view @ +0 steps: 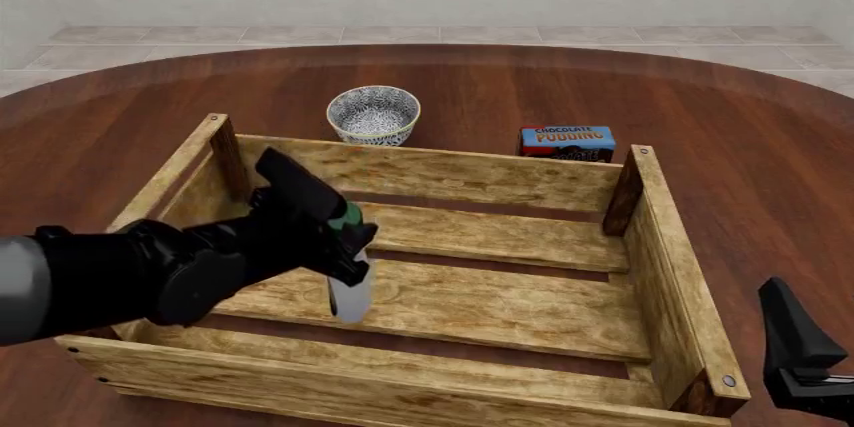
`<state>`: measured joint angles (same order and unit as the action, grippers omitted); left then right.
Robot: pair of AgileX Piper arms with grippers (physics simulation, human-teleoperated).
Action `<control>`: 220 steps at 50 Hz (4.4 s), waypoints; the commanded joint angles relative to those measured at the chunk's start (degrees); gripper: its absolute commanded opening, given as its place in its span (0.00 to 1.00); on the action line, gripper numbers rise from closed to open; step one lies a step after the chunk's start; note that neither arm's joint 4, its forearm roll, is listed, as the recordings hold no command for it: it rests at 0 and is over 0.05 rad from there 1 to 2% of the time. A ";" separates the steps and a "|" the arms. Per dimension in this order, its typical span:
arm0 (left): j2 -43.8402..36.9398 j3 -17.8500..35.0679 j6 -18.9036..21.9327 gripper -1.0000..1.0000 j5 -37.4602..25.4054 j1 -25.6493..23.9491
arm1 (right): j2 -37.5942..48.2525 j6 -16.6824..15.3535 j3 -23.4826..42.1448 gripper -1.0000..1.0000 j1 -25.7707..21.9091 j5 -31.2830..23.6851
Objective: Pick up the salad dressing and put it in the tray.
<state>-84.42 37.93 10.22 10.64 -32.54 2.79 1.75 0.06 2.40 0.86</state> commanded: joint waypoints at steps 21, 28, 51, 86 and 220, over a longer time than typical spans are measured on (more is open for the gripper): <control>-1.43 -0.88 0.93 0.00 1.84 0.22 | -0.05 -0.02 0.00 1.00 -0.01 -0.03; -1.92 -1.02 0.92 0.00 2.18 0.20 | -0.02 0.02 0.00 1.00 0.02 -0.01; -2.96 -0.55 -1.08 1.00 1.57 1.38 | -0.02 0.00 0.00 1.00 -0.01 -0.01; -1.46 0.10 0.05 1.00 0.07 1.38 | -0.02 -0.02 0.00 1.00 0.00 -0.01; 14.02 9.02 3.94 1.00 -13.85 5.04 | -0.07 0.10 -0.04 1.00 0.39 -0.08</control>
<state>-72.36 46.60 13.90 -2.13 -27.79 2.77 1.85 0.03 2.83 0.84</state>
